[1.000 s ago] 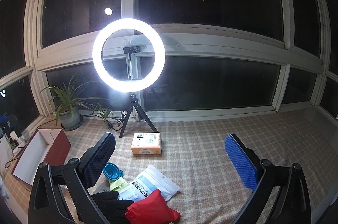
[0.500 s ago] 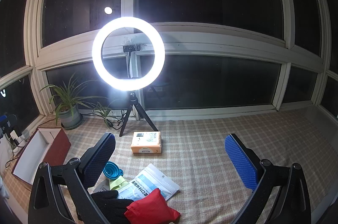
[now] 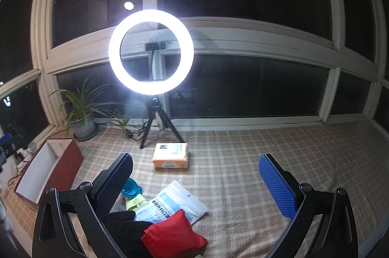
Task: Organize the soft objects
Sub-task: 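Reach the left tool to the red pouch and close on it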
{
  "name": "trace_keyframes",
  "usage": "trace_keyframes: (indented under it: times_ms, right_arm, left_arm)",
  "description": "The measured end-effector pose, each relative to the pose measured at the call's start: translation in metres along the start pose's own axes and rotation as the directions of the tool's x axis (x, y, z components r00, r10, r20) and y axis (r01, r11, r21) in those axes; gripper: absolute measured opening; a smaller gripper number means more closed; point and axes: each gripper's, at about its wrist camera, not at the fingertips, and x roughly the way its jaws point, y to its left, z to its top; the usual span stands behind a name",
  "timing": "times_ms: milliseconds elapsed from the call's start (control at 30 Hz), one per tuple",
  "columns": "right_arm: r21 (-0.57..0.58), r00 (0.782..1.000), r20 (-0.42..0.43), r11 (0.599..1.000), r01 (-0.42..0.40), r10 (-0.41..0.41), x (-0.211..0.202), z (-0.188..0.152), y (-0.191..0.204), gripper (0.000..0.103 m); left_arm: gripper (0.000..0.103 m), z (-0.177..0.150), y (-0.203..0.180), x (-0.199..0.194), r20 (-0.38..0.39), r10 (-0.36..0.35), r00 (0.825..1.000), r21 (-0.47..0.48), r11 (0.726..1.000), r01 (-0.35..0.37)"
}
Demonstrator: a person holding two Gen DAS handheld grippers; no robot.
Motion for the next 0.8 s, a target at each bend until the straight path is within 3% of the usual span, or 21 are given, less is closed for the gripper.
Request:
trace_keyframes:
  times_ms: [233,400,800]
  right_arm:
    - [0.05,0.986,-0.061,0.987,-0.15,0.153,0.02,-0.013,-0.023,0.102]
    - [0.077,0.96,-0.133,0.968,-0.239,0.248,0.039,-0.025,-0.036,0.102]
    - [0.203,0.857,-0.291,0.903,-0.378,0.424,0.096,-0.061,-0.067,0.102]
  left_arm:
    - [0.081,-0.025,-0.02,0.011,-0.074,-0.045,0.996,0.001,0.999,0.045]
    - [0.081,-0.047,-0.031,0.024,-0.146,-0.067,0.987,-0.023,0.998,0.065]
    - [0.081,-0.097,-0.061,0.049,-0.29,-0.161,0.944,-0.119,0.984,0.131]
